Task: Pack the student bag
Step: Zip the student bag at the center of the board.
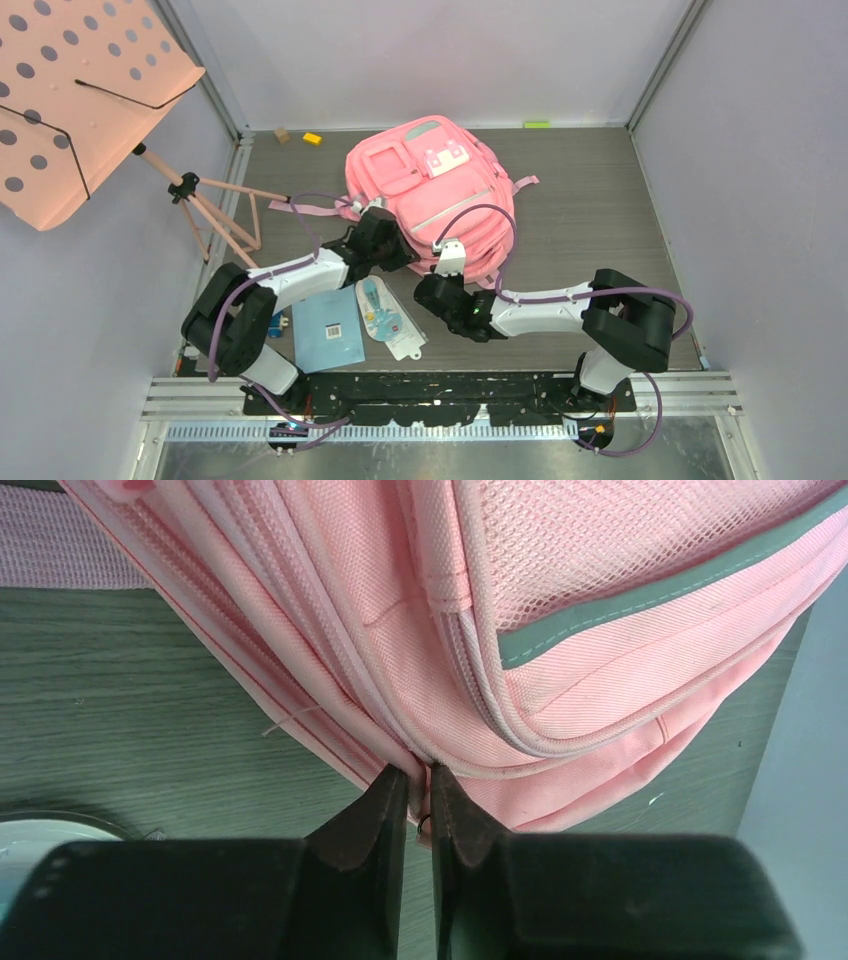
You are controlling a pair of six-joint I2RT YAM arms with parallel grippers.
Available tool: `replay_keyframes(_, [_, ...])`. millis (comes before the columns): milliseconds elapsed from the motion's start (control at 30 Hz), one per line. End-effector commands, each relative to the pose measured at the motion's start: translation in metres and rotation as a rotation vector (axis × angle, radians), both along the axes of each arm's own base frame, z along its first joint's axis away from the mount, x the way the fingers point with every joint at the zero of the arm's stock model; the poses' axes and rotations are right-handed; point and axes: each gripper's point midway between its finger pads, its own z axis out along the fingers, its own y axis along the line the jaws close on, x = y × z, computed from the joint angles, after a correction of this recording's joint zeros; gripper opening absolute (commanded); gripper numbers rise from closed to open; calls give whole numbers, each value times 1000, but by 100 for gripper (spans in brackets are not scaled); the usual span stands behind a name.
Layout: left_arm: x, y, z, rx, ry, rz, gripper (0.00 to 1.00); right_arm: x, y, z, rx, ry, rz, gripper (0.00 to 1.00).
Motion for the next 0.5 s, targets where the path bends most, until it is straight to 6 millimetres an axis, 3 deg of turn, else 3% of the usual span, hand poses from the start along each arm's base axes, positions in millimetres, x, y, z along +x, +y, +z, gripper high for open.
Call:
replay_keyframes(0, [11, 1, 20, 4, -87, 29, 8, 2, 1, 15, 49, -29, -23, 0])
replay_keyframes(67, [8, 9, 19, 41, -78, 43, 0, 3, -4, 14, 25, -37, -32, 0])
replay_keyframes(300, [7, 25, 41, 92, -124, 61, 0, 11, -27, 13, -71, -60, -61, 0])
replay_keyframes(467, [12, 39, 49, 177, -150, 50, 0, 13, -54, 10, -140, -58, -98, 0])
